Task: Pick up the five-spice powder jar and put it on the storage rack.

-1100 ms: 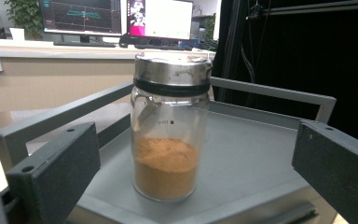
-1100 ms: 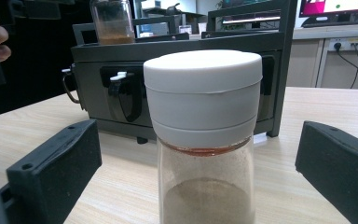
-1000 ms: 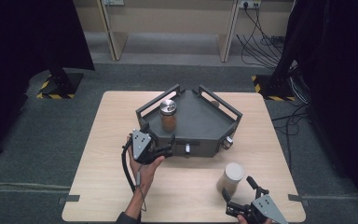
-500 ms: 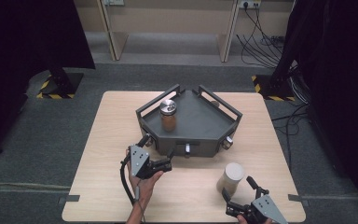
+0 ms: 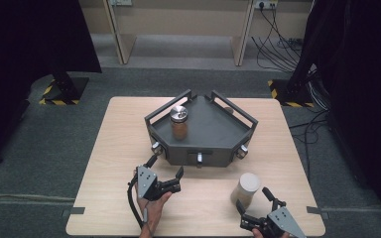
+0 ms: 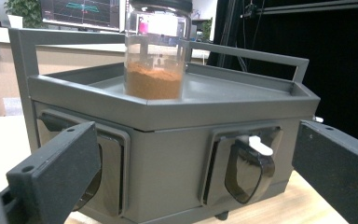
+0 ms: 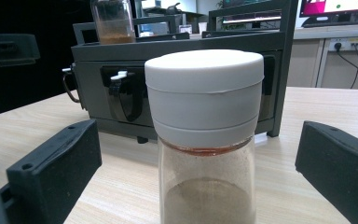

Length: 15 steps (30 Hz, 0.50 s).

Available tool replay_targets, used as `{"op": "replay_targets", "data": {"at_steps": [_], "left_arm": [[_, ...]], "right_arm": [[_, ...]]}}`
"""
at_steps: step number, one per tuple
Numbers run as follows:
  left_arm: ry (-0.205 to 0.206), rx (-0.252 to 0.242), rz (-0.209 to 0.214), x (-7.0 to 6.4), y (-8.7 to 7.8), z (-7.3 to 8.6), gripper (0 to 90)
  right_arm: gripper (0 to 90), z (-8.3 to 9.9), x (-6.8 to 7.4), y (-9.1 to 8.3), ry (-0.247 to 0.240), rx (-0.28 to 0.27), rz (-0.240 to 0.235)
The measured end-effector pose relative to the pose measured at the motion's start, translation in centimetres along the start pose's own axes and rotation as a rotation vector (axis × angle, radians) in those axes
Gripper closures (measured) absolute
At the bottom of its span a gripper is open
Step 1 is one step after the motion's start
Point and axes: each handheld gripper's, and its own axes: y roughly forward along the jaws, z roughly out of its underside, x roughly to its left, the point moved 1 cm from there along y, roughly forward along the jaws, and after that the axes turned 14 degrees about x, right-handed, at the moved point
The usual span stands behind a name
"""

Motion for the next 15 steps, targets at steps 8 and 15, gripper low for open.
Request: {"op": "replay_targets", "data": {"at_steps": [8, 15], "left_arm": [[0.008, 0.005, 0.004, -0.2, -0.4, 1.5, 0.3], [0.003, 0.025, 0.009, -0.2, -0.7, 2.7, 0.2]], "right_arm": [[0.4, 0.0, 0.0, 0.0, 0.000, 0.000, 0.000], [0.4, 0.0, 0.0, 0.0, 0.000, 0.000, 0.001]]}}
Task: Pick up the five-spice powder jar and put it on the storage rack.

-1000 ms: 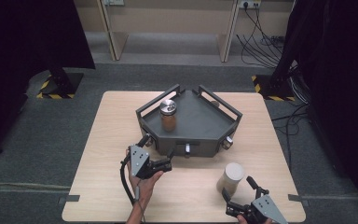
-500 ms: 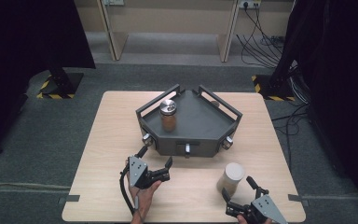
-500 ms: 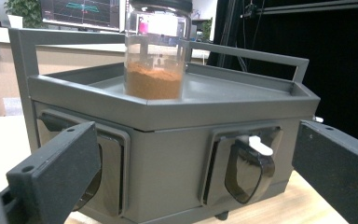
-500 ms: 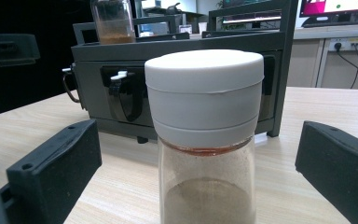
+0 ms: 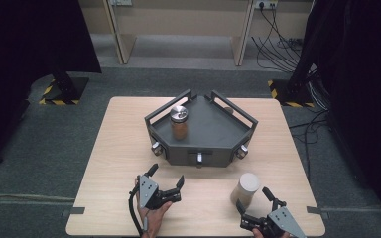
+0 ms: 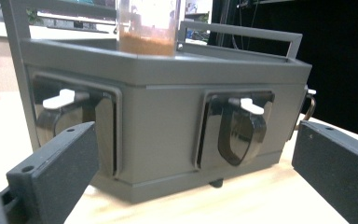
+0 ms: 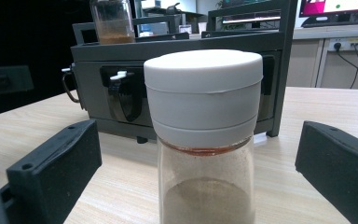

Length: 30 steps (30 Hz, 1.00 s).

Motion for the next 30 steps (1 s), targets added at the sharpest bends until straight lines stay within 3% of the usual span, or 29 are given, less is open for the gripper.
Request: {"op": "replay_targets", "data": {"at_steps": [14, 30], "left_arm": [[-0.012, 0.005, 0.015, -0.2, -0.4, 1.3, 0.2], [0.012, 0.017, 0.039, -0.3, -0.4, 2.0, 0.3]], "right_arm": [[0.5, 0.0, -0.1, 0.0, 0.007, -0.002, 0.002], [0.5, 0.1, -0.2, -0.1, 0.006, -0.004, -0.004]]}}
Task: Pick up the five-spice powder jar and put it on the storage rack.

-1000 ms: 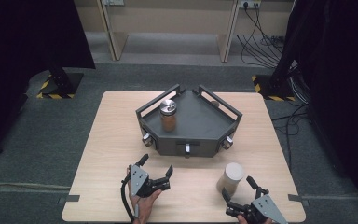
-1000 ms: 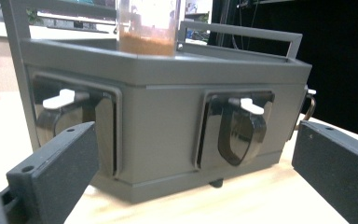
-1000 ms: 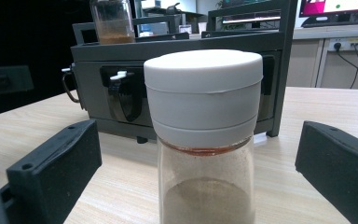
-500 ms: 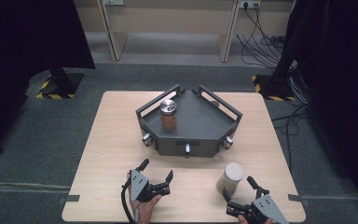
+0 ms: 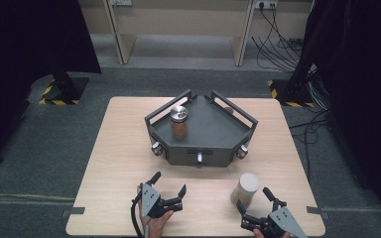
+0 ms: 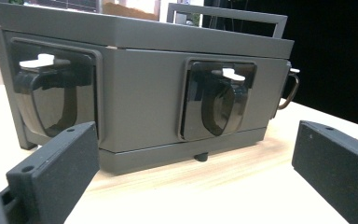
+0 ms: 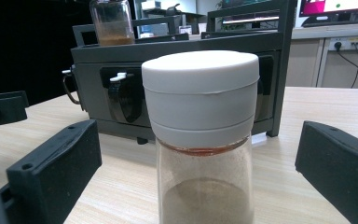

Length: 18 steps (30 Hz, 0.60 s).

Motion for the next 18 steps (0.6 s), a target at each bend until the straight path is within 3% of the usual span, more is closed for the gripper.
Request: {"op": "replay_targets", "data": {"at_steps": [18], "left_arm": [[0.012, 0.004, 0.007, 0.02, 0.15, -0.03, 0.3]], "right_arm": [[0.5, -0.07, 0.04, 0.08, -0.001, 0.004, -0.002]]}}
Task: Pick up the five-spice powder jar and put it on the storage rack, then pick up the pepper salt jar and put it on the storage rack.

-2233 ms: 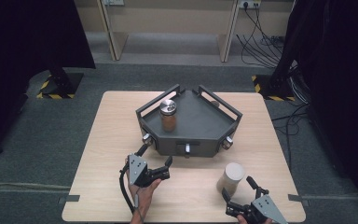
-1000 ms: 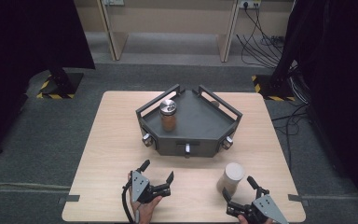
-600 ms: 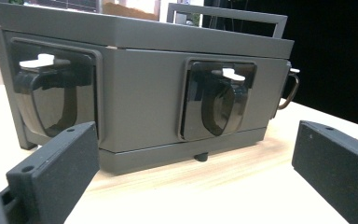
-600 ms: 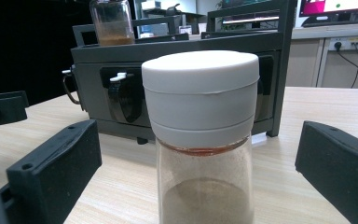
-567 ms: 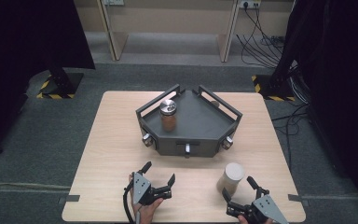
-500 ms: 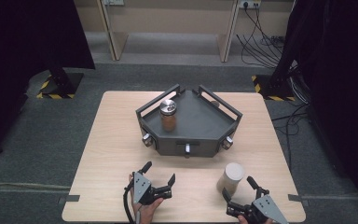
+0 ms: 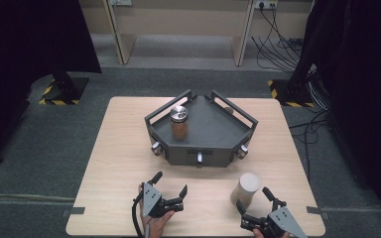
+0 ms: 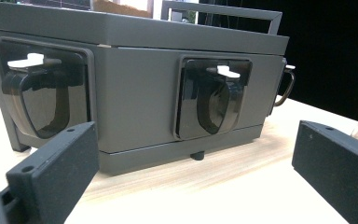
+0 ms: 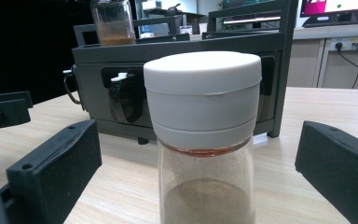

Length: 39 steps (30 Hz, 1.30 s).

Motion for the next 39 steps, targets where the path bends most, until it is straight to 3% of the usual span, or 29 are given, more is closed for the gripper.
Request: {"op": "replay_targets", "data": {"at_steps": [39], "left_arm": [[0.004, -0.005, -0.001, -0.13, -0.09, 0.13, 0.2]], "right_arm": [[0.5, 0.00, 0.19, 0.02, -0.013, -0.002, 0.002]]}}
